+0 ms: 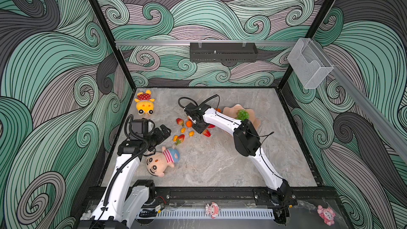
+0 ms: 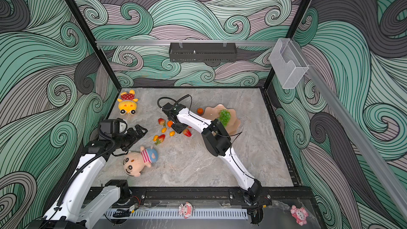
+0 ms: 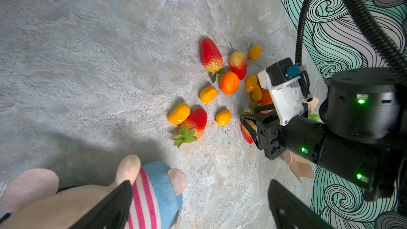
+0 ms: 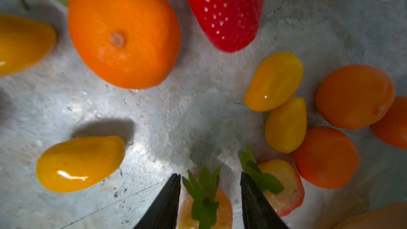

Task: Arrange fruit in a fruit bowl
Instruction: Pick up the fruit from the center of the table.

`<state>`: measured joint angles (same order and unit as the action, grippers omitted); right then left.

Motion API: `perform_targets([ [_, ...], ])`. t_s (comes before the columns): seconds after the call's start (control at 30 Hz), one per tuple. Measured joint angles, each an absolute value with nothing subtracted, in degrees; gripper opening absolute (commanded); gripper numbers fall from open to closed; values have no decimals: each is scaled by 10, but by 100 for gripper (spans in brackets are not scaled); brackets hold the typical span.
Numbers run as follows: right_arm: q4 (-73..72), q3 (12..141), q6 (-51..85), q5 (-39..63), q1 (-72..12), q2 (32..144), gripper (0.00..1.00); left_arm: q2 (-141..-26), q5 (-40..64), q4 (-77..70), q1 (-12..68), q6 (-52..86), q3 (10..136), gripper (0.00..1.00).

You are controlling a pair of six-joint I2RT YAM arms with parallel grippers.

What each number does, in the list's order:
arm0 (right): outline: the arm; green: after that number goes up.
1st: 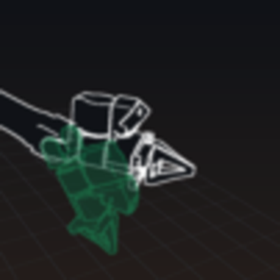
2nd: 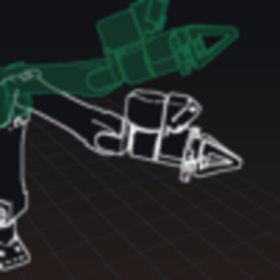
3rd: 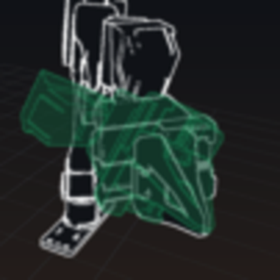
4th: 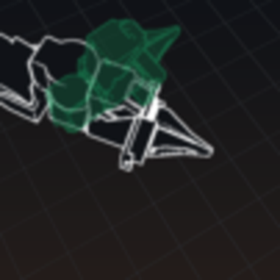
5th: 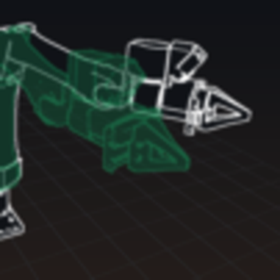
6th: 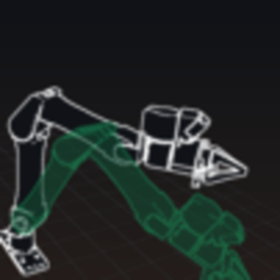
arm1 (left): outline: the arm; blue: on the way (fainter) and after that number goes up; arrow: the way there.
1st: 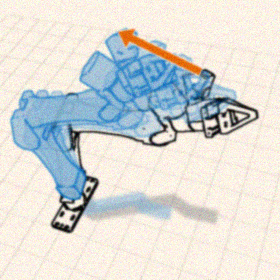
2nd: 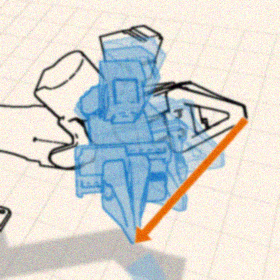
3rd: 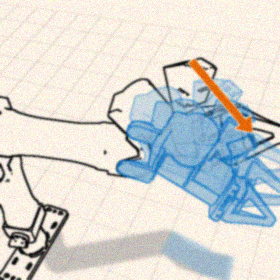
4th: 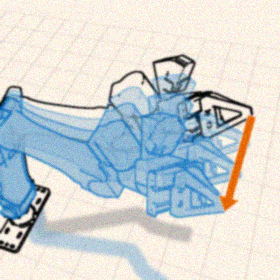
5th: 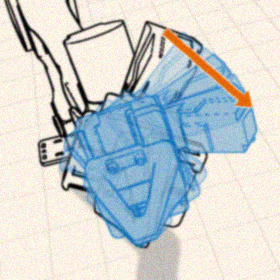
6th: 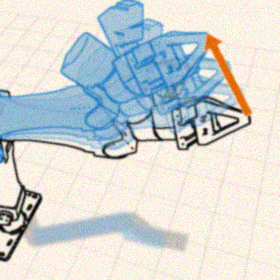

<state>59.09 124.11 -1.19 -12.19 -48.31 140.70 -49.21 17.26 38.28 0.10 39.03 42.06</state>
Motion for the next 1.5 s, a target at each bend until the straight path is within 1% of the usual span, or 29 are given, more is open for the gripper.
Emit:
perform_targets([
  [0.13,601,1245,-13,-121,-483,1411,41,-492,173,383,0,390,421,99],
  [0.47,607,1249,-13,-117,-483,1413,31,-488,177,383,-1,390,415,99],
  [1.23,618,1269,-2,-102,-484,1433,1,-482,178,383,-3,375,414,99],
  [1.37,618,1261,4,-92,-484,1424,0,-470,185,375,-3,373,410,99],
  [1.5,615,1232,12,-80,-484,1388,0,-459,199,361,-3,373,398,99],
])
